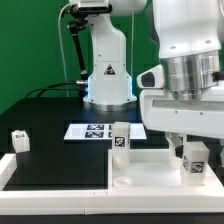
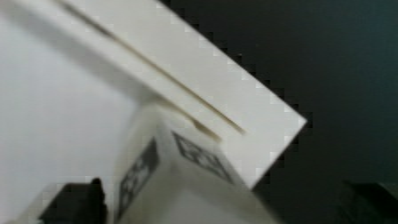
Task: Assemble square table
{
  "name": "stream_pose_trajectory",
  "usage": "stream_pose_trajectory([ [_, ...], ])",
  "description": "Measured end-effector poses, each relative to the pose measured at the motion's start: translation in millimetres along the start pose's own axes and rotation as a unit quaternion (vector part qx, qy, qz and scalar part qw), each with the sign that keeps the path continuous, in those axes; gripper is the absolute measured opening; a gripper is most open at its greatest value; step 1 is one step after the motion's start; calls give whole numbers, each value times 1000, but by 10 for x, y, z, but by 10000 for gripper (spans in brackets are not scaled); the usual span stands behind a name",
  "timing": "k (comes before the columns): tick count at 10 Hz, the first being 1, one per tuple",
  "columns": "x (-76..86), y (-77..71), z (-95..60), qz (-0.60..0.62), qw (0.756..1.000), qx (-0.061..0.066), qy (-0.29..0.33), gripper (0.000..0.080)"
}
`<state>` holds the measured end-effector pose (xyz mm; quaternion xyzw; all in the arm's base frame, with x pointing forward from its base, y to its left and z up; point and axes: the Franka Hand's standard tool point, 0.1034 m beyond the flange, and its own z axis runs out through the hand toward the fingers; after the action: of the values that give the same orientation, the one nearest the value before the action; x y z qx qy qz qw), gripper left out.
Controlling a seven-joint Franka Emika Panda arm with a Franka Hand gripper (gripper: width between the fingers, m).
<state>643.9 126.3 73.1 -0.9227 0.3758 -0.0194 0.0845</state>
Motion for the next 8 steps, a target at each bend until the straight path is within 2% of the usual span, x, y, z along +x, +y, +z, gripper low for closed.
stream_pose_trajectory([
  [1,-21,13,24,-35,999,-2,-2,649],
  [3,-13,18,22,-25,1000,-1,-2,649],
  [4,4,61,28,-24,1000,-5,-2,515],
  [5,29,96,28,6,1000,-7,-1,515],
  [6,63,146,31,52,999,-10,1,378],
  [7,70,193,50,93,996,-14,1,296],
  [8,69,203,55,128,992,-15,1,295],
])
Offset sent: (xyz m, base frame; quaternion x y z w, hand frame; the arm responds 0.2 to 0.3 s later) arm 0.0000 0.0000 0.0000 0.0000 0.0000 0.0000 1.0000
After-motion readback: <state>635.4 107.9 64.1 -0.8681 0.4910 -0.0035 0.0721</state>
